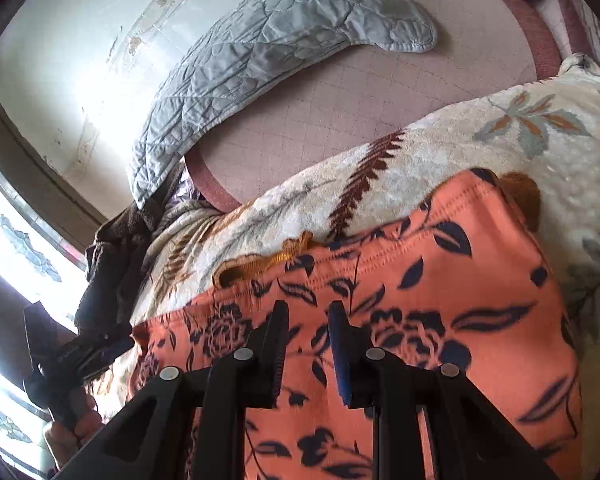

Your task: Fold small clothes

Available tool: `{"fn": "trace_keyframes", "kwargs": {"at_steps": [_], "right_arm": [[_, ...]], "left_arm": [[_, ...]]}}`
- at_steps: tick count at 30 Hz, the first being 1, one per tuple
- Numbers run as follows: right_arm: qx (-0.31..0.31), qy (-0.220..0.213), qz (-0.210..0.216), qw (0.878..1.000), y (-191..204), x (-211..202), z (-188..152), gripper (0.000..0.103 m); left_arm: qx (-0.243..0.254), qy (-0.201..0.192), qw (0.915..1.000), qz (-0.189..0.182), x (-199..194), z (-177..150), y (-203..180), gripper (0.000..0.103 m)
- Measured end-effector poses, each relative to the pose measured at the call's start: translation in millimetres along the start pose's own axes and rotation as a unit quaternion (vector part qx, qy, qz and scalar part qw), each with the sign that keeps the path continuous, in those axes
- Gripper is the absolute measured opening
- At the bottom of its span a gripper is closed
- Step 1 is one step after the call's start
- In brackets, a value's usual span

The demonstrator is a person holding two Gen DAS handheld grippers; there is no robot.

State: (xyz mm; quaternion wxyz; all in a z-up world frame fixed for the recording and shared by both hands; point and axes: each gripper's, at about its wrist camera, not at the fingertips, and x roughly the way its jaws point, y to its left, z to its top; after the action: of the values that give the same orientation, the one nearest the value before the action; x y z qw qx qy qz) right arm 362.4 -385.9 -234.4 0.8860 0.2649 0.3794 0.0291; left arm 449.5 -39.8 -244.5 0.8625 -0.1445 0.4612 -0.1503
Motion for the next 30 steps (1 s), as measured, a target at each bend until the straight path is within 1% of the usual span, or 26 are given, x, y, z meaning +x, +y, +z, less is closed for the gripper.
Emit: {"fn": "trace_keyframes", "kwargs": {"at_steps": [3,5,8,10,11,12,13,15,16,18,19,20,21,22,23,24,25,26,27,28,30], "right_arm": [[-0.014,0.022,-0.018,0.999,5.3,-18.6,-26.6,0.023],[-0.011,0.033,-0.022,0.999,7.8,-30.6,-44.8,0.023],[0.01,0.062,-0.033,0.998,4.0,-39.7,-70.7,0.023],[0.026,0.096,-0.044,0.994,-2.4,-38.0,-89.6,0.023],[0.033,0.116,-0.053,0.991,-5.8,-35.2,-97.9,0.024],[0.041,0.129,-0.056,0.989,-9.0,-35.5,-103.9,0.025],[0.053,0.124,-0.051,0.99,-11.1,-41.1,-106.7,0.024],[0.073,0.114,-0.037,0.99,-13.0,-57.2,-108.3,0.025],[0.078,0.098,-0.03,0.992,-13.5,-66.2,-108.3,0.025],[0.094,0.067,-0.036,0.993,-20.6,-80.7,-108.9,0.027],[0.109,0.058,-0.037,0.992,-27.2,-83.0,-108.6,0.035],[0.126,0.053,-0.037,0.99,-37.0,-81.4,-109.5,0.043],[0.136,0.055,-0.038,0.988,-45.3,-75.7,-109.1,0.067],[0.142,0.068,-0.032,0.987,-53.2,-67.1,-109.5,0.069],[0.148,0.071,-0.026,0.986,-56.8,-65.0,-108.3,0.069],[0.155,0.065,-0.019,0.986,-56.5,-69.3,-105.3,0.069],[0.157,0.054,-0.007,0.986,-54.7,-74.9,-103.0,0.069],[0.155,0.04,0.006,0.987,-53.9,-82.7,-102.2,0.069],[0.157,0.032,0.008,0.987,-54.0,-89.0,-103.0,0.069],[0.167,0.031,0.011,0.985,-56.6,-94.7,-105.0,0.069],[0.206,0.036,0.035,0.977,-63.8,-104.3,-115.0,0.069]], "left_arm": [[0.056,0.018,0.9967,0.055,-15.2,-30.1,-15.8,0.057],[0.072,0.032,0.9936,0.081,-23.7,-53.9,-19.4,0.058],[0.091,0.052,0.9853,0.134,-29.8,-88.7,-19.8,0.058],[0.105,0.06,0.979,0.164,-31.2,-112.0,-16.9,0.064],[0.114,0.07,0.975,0.177,-29.9,-123.1,-14.5,0.071],[0.12,0.082,0.9718,0.186,-28.5,-131.6,-11.8,0.075],[0.119,0.086,0.9715,0.186,-31.0,-137.2,-9.2,0.075],[0.108,0.072,0.9762,0.174,-45.1,-141.0,-5.2,0.075],[0.103,0.061,0.9777,0.173,-52.2,-141.8,-2.8,0.075],[0.089,0.038,0.9763,0.194,-61.7,-144.3,4.2,0.075],[0.08,0.03,0.9752,0.204,-62.1,-144.8,9.2,0.076],[0.076,0.029,0.9753,0.205,-57.4,-144.5,14.7,0.078],[0.074,0.043,0.9748,0.206,-46.5,-143.9,20.8,0.083],[0.064,0.065,0.9751,0.202,-35.9,-142.0,27.8,0.086],[0.041,0.065,0.979,0.189,-36.0,-137.8,34.2,0.089],[0.023,0.064,0.9824,0.174,-40.2,-133.3,37.9,0.089],[0.017,0.065,0.9842,0.164,-44.3,-131.5,39.9,0.089],[0.015,0.066,0.985,0.159,-48.3,-131.8,41.7,0.089],[0.008,0.069,0.9852,0.157,-52.7,-133.7,44.4,0.088],[-0.004,0.073,0.9865,0.147,-58.5,-137.3,48.0,0.088],[-0.033,0.082,0.9899,0.111,-69.4,-146.2,55.5,0.088]]}}
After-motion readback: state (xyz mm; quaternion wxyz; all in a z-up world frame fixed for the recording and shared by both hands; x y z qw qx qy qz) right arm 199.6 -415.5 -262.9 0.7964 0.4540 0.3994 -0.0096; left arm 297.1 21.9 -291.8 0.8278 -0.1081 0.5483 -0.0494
